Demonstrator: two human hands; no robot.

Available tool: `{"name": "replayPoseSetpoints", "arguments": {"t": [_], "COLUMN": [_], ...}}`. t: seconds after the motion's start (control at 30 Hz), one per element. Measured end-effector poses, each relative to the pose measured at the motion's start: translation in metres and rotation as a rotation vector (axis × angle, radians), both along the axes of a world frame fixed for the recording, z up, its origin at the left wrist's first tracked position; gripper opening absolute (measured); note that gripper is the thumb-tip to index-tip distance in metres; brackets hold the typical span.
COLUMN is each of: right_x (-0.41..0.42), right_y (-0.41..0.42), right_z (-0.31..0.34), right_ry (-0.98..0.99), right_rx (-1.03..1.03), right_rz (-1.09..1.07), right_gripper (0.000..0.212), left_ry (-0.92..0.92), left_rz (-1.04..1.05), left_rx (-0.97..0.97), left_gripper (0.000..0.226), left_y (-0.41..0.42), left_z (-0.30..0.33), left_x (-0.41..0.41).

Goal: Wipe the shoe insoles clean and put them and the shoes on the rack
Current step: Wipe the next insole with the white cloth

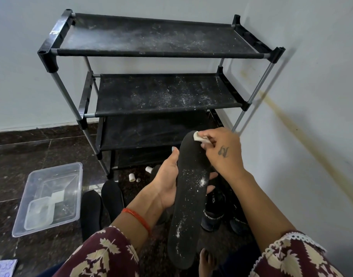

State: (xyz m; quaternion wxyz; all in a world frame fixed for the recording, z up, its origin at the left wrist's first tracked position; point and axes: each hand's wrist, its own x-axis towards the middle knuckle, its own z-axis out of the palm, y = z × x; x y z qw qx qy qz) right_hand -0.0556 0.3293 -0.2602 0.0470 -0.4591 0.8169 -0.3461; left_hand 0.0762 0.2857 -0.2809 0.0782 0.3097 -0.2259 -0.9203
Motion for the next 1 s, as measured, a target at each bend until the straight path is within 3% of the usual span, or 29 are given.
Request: {"name": "replayPoseSetpoints", "arguments": {"t": [0.17, 0.3, 0.4, 0.5, 0.57, 0.63, 0.83, 1.0], "right_x": [0.006, 0.008, -0.002, -0.009, -0.010, -0.008, 0.005, 0.002], "right_y": [-0.003, 0.003, 0.006, 0.006, 0.003, -0.002, -0.005, 0.003], "right_z": [0.001, 0.012, 0.013, 0.008, 0.003, -0.003, 0.000, 0.016], "right_ry": [-0.181, -0.241, -0.165, 0.049, -0.010, -0.109, -0.231, -0.200], "right_rx": [-0.032, 0.123, 0.194, 0.009, -0.096, -0.060, -0.021, 0.172], "right_rz": [0.144, 0.344, 0.277, 0.069, -0.005, -0.016, 0.156, 0.342], "right_gripper": [0.028, 0.023, 0.029, 0.026, 0.026, 0.030, 0.033, 0.030], "left_ry": [0.004, -0.011, -0.042, -0.046, -0.043, -0.040, -0.042, -0.057], "left_rz": [-0.020, 0.007, 0.018, 0.030, 0.018, 0.002, -0.017, 0.010], "left_rx": [-0.011, 0.002, -0.004, -0.001, -0.005, -0.004, -0.027, -0.010], "left_gripper": [0.072, 0.075, 0.076, 0.076, 0.076, 0.074, 0.072, 0.075], "left_y": [-0.001, -0.004, -0.005, -0.006, -0.005, -0.002, -0.001, -0.004], "left_z": [-0.002, -0.003, -0.004, -0.003, -0.002, 0.000, 0.000, 0.001], "left_x": [0.002, 0.001, 0.001, 0.002, 0.001, 0.001, 0.003, 0.002]}}
